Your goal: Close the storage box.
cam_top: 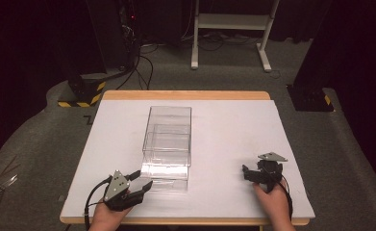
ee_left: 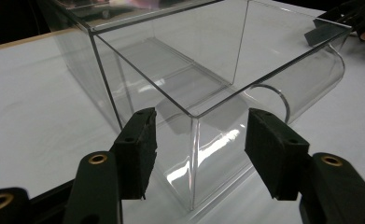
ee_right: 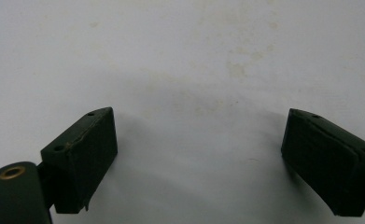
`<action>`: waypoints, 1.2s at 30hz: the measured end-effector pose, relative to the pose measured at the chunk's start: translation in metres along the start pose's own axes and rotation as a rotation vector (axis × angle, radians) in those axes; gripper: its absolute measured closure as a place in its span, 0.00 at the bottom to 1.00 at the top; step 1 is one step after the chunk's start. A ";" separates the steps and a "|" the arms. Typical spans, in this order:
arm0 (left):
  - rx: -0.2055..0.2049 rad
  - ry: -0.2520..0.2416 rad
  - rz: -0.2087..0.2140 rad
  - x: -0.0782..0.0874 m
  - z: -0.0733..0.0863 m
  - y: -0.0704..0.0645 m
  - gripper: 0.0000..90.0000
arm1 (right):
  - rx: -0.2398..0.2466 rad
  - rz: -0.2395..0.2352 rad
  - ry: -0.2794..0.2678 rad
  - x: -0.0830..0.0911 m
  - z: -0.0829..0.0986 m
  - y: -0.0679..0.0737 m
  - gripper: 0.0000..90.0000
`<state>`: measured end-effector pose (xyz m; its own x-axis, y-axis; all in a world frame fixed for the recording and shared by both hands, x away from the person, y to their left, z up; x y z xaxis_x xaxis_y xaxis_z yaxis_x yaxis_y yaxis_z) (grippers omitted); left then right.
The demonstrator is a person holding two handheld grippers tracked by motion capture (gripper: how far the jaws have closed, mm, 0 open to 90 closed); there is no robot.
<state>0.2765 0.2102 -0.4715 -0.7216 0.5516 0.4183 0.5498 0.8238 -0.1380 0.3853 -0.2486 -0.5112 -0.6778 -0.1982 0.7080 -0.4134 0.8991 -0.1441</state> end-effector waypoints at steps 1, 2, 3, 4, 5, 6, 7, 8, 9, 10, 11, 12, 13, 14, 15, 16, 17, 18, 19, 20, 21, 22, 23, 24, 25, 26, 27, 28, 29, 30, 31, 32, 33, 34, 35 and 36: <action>0.004 -0.001 0.005 0.000 0.000 0.001 0.50 | 0.000 0.000 0.000 0.000 0.000 0.000 0.12; 0.005 -0.004 0.004 -0.001 -0.001 0.001 0.49 | 0.000 0.000 0.000 0.000 0.000 0.000 0.12; 0.004 -0.005 -0.002 -0.002 -0.001 0.001 0.49 | 0.000 0.000 0.000 0.000 0.000 0.000 0.12; 0.000 -0.005 -0.017 -0.004 -0.002 0.001 0.51 | 0.000 0.000 0.000 0.000 0.000 0.000 0.12; 0.000 -0.005 -0.017 -0.004 -0.002 0.001 0.52 | 0.000 0.000 0.000 0.000 0.000 0.000 0.12; 0.009 -0.010 -0.021 -0.006 -0.003 0.002 0.52 | 0.000 0.000 0.000 0.000 0.000 0.000 0.12; 0.015 -0.014 -0.021 -0.007 -0.004 0.003 0.52 | 0.000 0.000 0.000 0.000 0.000 0.000 0.12; 0.015 -0.014 -0.021 -0.007 -0.004 0.003 0.51 | 0.000 0.000 0.000 0.000 0.000 0.000 0.12; 0.016 -0.012 -0.027 -0.008 -0.004 0.003 0.51 | 0.000 0.000 0.000 0.000 0.000 0.000 0.12; 0.011 -0.017 -0.032 -0.008 -0.004 0.003 0.51 | 0.000 0.000 0.000 0.000 0.000 0.000 0.12; 0.010 -0.017 -0.036 -0.008 -0.004 0.002 0.50 | 0.000 -0.001 0.000 0.000 0.000 0.000 0.12; 0.010 -0.017 -0.036 -0.008 -0.004 0.002 0.49 | 0.000 -0.001 0.000 0.000 0.000 0.000 0.12; 0.011 -0.017 -0.043 -0.008 -0.004 0.002 0.48 | 0.000 0.000 0.000 0.000 0.000 0.000 0.12; 0.010 -0.018 -0.044 -0.008 -0.004 0.002 0.48 | 0.000 0.000 0.000 0.000 0.000 0.000 0.12; 0.008 -0.018 -0.061 -0.009 -0.005 0.001 0.45 | 0.000 -0.001 0.000 0.000 0.000 0.000 0.12; 0.007 -0.021 -0.072 -0.010 -0.006 0.000 0.42 | -0.002 -0.001 0.001 0.000 0.000 0.000 0.12; 0.013 -0.025 -0.073 -0.011 -0.007 0.000 0.38 | -0.001 -0.001 0.001 0.000 0.000 0.000 0.12; 0.013 -0.025 -0.073 -0.011 -0.007 0.000 0.36 | -0.001 -0.001 0.001 0.000 0.000 0.000 0.12; 0.020 -0.022 -0.091 -0.013 -0.010 -0.001 0.35 | 0.000 -0.001 0.000 0.000 0.000 0.000 0.12; 0.020 -0.022 -0.091 -0.013 -0.010 -0.001 0.34 | 0.000 -0.001 0.000 0.000 0.000 0.000 0.12; 0.021 -0.025 -0.102 -0.014 -0.011 -0.001 0.34 | 0.000 -0.001 0.000 0.000 0.000 0.000 0.12; 0.025 -0.025 -0.104 -0.016 -0.011 -0.001 0.33 | 0.000 -0.001 0.000 0.000 0.000 0.000 0.12; 0.034 -0.023 -0.107 -0.017 -0.012 0.000 0.32 | 0.000 -0.001 0.000 0.000 0.000 0.000 0.12; 0.037 -0.023 -0.110 -0.017 -0.012 0.001 0.32 | 0.000 -0.001 0.000 0.000 0.000 0.000 0.12; 0.044 -0.023 -0.110 -0.018 -0.012 0.002 0.32 | 0.000 -0.001 0.000 0.000 0.000 0.000 0.12; 0.049 -0.022 -0.109 -0.019 -0.012 0.002 0.32 | 0.000 -0.001 0.000 0.000 0.000 0.000 0.12; 0.052 -0.022 -0.111 -0.019 -0.012 0.003 0.32 | 0.001 -0.001 0.000 0.000 0.000 0.000 0.12; 0.050 -0.023 -0.114 -0.020 -0.012 0.003 0.32 | -0.002 -0.001 0.000 0.000 0.000 0.000 0.12; 0.046 -0.020 -0.116 -0.020 -0.013 0.005 0.32 | 0.000 -0.001 0.000 0.000 0.000 0.000 0.12; 0.046 -0.020 -0.116 -0.020 -0.013 0.005 0.32 | 0.000 -0.001 0.000 0.000 0.000 0.000 0.12; 0.050 -0.021 -0.112 -0.020 -0.014 0.006 0.32 | 0.000 -0.001 0.000 0.000 0.000 0.000 0.12; 0.050 -0.021 -0.112 -0.020 -0.014 0.006 0.31 | 0.000 -0.001 0.000 0.000 0.000 0.000 0.12; 0.047 -0.021 -0.116 -0.021 -0.015 0.006 0.31 | 0.000 -0.001 0.000 0.000 0.000 0.000 0.12; 0.042 -0.022 -0.120 -0.022 -0.015 0.006 0.32 | -0.001 -0.001 0.000 0.000 0.000 0.000 0.12; 0.044 -0.021 -0.119 -0.022 -0.016 0.007 0.32 | -0.001 0.000 0.000 0.000 0.000 0.000 0.12; 0.050 -0.021 -0.121 -0.024 -0.017 0.008 0.32 | -0.001 0.000 0.000 0.000 0.000 0.000 0.12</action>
<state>0.3052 0.2012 -0.4674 -0.7902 0.4504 0.4156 0.4374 0.8895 -0.1323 0.3851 -0.2485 -0.5112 -0.6776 -0.1983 0.7082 -0.4128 0.8995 -0.1431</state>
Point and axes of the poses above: each handheld gripper's, and its own axes: x roughly backward along the jaws, z roughly out of its underside, y roughly to its left, the point moved 1 cm from there along -x, roughly forward along the jaws, and after that the axes turned 10 degrees about x, right-handed, at the moved point
